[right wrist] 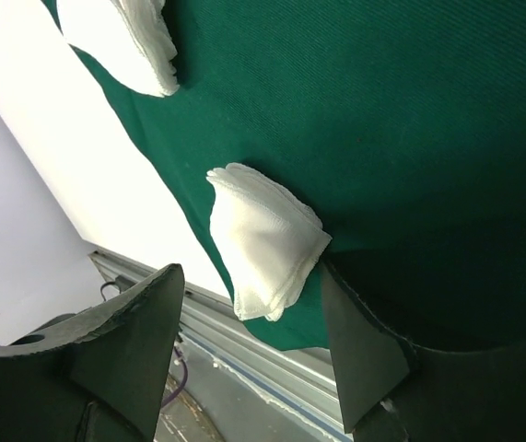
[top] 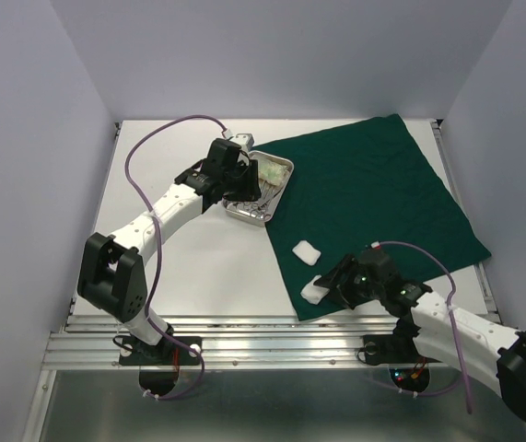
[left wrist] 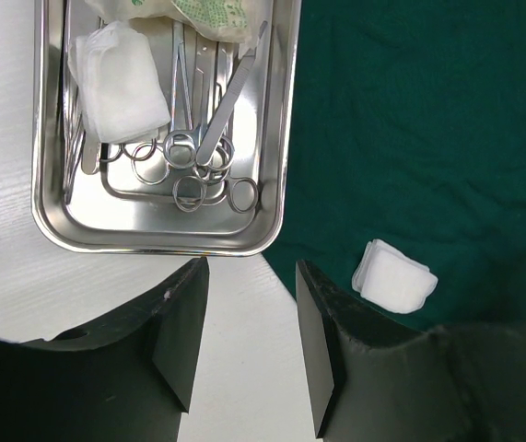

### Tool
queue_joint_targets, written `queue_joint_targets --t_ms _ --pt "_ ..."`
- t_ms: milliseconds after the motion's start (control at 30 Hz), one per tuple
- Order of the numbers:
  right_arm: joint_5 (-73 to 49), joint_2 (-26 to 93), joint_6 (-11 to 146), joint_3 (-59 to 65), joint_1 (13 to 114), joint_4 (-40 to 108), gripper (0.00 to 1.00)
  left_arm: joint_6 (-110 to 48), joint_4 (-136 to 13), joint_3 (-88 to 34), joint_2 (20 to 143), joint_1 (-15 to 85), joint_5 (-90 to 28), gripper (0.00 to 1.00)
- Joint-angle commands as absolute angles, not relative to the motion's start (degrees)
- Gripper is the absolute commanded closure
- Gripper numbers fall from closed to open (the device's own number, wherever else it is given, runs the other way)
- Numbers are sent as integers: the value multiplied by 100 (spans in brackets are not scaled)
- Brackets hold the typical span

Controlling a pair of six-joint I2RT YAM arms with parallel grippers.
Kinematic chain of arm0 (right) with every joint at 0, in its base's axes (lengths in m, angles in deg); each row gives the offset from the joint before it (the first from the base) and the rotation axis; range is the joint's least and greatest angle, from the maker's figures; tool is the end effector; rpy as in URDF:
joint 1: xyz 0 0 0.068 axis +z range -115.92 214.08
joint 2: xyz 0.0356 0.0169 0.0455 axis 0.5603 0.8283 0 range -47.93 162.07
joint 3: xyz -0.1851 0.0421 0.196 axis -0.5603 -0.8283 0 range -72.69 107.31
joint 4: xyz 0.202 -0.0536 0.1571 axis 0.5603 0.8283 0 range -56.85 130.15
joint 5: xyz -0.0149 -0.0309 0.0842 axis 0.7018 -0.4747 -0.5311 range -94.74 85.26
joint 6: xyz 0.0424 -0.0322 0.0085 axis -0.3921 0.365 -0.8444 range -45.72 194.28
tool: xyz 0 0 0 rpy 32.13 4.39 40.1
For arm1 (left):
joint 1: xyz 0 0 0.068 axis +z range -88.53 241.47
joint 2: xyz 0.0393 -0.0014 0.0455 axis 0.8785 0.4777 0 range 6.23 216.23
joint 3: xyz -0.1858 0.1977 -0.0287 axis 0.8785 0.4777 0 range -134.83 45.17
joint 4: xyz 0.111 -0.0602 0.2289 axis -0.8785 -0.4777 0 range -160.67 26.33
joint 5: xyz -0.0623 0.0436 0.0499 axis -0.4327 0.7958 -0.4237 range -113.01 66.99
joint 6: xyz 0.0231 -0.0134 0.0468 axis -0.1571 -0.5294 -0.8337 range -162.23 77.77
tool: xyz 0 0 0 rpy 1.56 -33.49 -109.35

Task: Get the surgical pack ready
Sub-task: Adjust the medical item in the surgical kit.

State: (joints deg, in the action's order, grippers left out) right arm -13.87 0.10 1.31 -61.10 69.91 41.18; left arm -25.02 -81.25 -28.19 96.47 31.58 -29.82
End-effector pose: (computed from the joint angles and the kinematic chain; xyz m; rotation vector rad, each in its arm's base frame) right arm 0.1216 0.0947 0.1361 0.7507 2.5106 1.0154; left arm 0.3127 -0.1846 0.3020 0.3153 2.2075 -0.5905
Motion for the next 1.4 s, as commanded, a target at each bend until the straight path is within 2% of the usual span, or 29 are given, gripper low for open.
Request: queue_joint_targets --t_ms 0,333,500,633,833,933,1000,1033,1367 --pt "-862 85 -94 -6083 7177 4958 33 -2527 -8019 -2936 9588 3141 -2907 46" --pt "-510 760 -684 -6206 7652 4063 33 -2553 -8054 -2927 9579 3141 -2863 46" --pt "-202 798 -754 -6205 7705 3905 37 -2562 -8054 -2892 9571 3141 -2828 46" --pt "35 604 -728 -6320 7705 3650 52 -2562 -8045 -2874 9588 3141 -2820 46" --pt "203 639 -562 -6302 7705 3474 59 -2580 -8028 -2866 9614 3141 -2828 46" --pt "211 735 -500 -6294 7705 3386 66 -2588 -8010 -2839 9606 3141 -2837 46" --pt "255 753 -447 -6285 7705 3385 78 -2597 -8010 -2822 9597 3141 -2837 46" --pt "308 736 -421 -6267 7705 3385 81 -2597 -8010 -2822 9597 3141 -2837 46" --pt "713 454 808 -5433 7705 4712 96 -2650 -8019 -2821 9570 3141 -2828 46"
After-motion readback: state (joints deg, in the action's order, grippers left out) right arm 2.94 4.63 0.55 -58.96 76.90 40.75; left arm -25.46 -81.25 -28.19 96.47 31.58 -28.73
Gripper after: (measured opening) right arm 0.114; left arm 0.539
